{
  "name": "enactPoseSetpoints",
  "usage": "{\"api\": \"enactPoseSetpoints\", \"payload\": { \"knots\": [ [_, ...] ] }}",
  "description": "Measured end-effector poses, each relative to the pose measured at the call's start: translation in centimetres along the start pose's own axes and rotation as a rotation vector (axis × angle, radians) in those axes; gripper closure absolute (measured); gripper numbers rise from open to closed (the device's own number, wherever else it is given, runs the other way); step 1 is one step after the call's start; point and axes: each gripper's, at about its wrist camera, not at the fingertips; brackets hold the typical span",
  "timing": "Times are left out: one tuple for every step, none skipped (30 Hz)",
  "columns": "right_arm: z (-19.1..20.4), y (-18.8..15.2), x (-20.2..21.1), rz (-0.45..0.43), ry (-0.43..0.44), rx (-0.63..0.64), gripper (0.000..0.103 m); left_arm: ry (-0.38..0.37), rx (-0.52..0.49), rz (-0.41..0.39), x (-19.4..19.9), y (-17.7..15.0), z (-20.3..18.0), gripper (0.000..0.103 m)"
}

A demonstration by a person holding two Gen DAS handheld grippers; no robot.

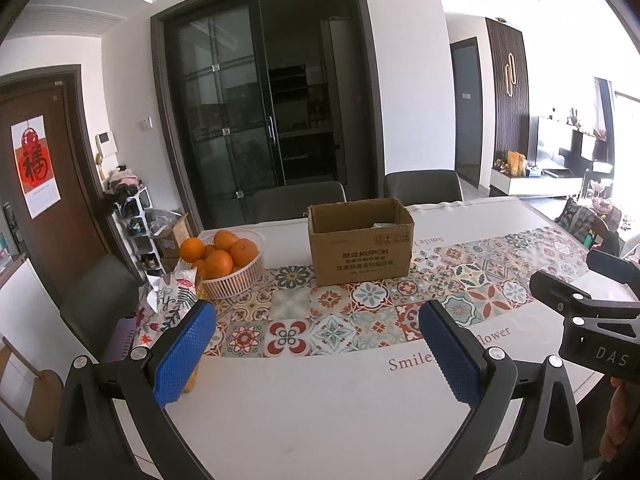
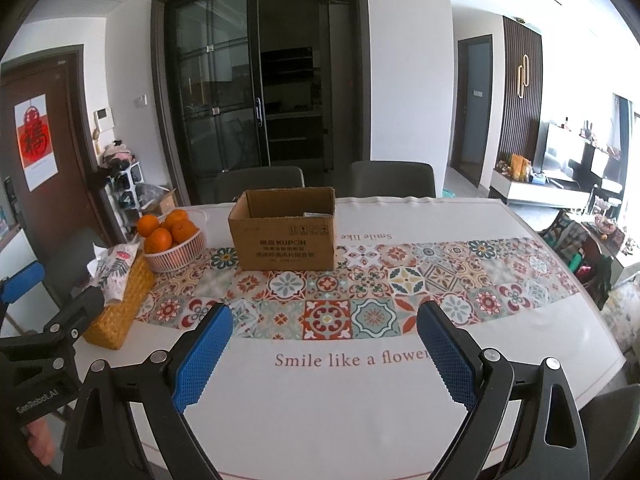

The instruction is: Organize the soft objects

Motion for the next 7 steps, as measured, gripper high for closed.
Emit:
{"api": "enactPoseSetpoints", "payload": {
  "knots": [
    [-0.03, -0.04, 0.11, 0.000, 0.000, 0.000, 0.009, -0.002, 0.001, 0.002, 0.16, -0.06, -0.05, 0.000],
    [-0.06, -0.06, 0.13, 0.000, -0.001, 0.000, 0.009, -0.003, 0.001, 0.001, 0.45, -0.02, -0.07, 0.000],
    [-0.06, -0.04, 0.07, 0.001, 0.001, 0.000, 0.009, -0.004, 0.002, 0.001, 0.62, 0.00, -0.11, 0.000],
    [-0.05, -0.04, 0.07, 0.001, 0.001, 0.000, 0.009, -0.005, 0.002, 0.001, 0.77, -0.04, -0.17, 0.000],
    [-0.08, -0.08, 0.17, 0.002, -0.002, 0.001, 0.009, -0.003, 0.002, 0.002, 0.63, -0.03, -0.12, 0.000],
    [-0.06, -0.12, 0.16, 0.002, -0.003, 0.002, 0.009, -0.004, 0.002, 0.002, 0.62, -0.03, -0.12, 0.000],
    [-0.10, -0.22, 0.27, 0.003, -0.004, 0.001, 0.009, -0.005, 0.001, 0.002, 0.83, -0.07, -0.20, 0.000]
  ]
}}
Point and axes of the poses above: each gripper's, at about its wrist camera, not at the fingertips, and x roughly against the way its jaws point, z to its left, y to its top, and after that the axes turned 2 degrees about -x, right-handed
